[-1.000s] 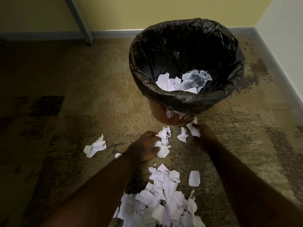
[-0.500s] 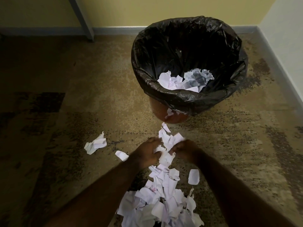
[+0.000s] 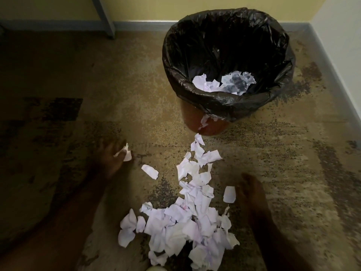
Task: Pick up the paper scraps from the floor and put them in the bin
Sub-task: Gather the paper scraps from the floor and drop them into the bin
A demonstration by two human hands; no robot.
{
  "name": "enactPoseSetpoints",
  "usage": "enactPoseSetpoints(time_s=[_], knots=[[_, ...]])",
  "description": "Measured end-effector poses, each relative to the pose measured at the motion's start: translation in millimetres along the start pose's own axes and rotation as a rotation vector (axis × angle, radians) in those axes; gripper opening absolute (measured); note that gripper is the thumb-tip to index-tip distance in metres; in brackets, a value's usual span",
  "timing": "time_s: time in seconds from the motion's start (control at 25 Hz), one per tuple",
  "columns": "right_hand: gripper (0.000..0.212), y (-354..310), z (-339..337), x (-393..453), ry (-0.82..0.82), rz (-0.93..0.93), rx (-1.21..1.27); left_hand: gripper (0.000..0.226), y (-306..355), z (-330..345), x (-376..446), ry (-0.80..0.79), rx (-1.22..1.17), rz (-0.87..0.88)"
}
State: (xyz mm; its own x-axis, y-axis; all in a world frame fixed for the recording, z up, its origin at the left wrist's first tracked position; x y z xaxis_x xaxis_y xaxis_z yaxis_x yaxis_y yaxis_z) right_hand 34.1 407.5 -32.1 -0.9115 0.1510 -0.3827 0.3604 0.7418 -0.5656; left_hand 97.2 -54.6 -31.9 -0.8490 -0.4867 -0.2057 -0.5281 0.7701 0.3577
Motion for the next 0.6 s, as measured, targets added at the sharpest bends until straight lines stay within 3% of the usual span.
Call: enactPoseSetpoints(time_s=[0.08,0.16,0.24,0.28,0.36,0.44,0.52,0.6], knots=[[0.054,37,7,-31,0.032,0.027,-0.058,0.056,-29,0,2,-0.097,-0.119,0.022],[0.070,57,17,-65,-0.039,0.018,-0.068,0.057,-31,6,-3,-0.191,-0.138,0.032],[0.070,75,28,-90,-0.061,0.086,-0.070,0.057,-18,10,-12,-0.220,-0.069,-0.007],[0.067,74,26,-103,-0.164,0.105,-0.020,0.055,-10,11,-18,-0.211,-0.076,-0.010],[0.077,73,30,-136,-0.194,-0.066,-0.098,0.047,-3,15,-35,-0.164,-0.202,0.061],[0.095,59,47,-145,-0.132,-0.177,0.015,0.043,3,20,-58,-0.164,-0.302,0.160],[0.099,51,57,-150,-0.203,-0.188,0.137,0.047,15,23,-83,-0.227,-0.325,0.219],[0.106,50,64,-150,-0.173,-0.226,0.114,0.063,27,24,-109,-0.300,-0.334,0.232]])
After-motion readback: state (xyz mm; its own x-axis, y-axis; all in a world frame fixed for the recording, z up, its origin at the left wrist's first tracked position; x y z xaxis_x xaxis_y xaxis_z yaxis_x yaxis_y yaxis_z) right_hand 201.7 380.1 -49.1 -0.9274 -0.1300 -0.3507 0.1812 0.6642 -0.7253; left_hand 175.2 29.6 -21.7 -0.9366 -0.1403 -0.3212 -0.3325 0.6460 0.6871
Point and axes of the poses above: each hand's wrist, its own x-axis towards the middle knuckle, its own z-axis out of the palm, y = z × x, the point moved 1 cm from there along x, towards the middle knuckle, and after that the axes turned 11 degrees about z, right-handed, at the moved point
